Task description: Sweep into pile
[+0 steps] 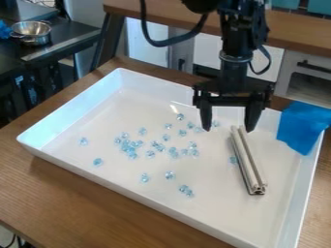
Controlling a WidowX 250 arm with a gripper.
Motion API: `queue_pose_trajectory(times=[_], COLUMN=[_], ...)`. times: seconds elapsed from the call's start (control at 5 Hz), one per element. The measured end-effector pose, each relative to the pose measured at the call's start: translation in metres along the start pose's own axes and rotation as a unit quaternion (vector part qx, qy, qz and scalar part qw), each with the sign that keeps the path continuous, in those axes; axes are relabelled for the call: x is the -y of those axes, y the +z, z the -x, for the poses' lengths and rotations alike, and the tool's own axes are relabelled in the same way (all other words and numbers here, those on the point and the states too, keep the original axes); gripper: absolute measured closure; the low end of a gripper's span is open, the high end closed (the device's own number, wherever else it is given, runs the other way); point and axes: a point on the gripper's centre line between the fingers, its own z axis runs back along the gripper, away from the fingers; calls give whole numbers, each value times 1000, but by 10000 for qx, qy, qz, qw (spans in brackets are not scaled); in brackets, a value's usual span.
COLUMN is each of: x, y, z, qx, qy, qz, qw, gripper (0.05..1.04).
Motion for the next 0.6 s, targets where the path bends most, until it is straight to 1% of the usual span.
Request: queue_pose_trajectory(times=[0.2,0.4,0.6], x=[10,19,26], y=[-1,-9,-15], z=[1,6,10], qx=[3,-32,30], qy=[16,24,64], qz=[20,-33,-43], qw=[10000,10000,10000], gripper=[83,83,83])
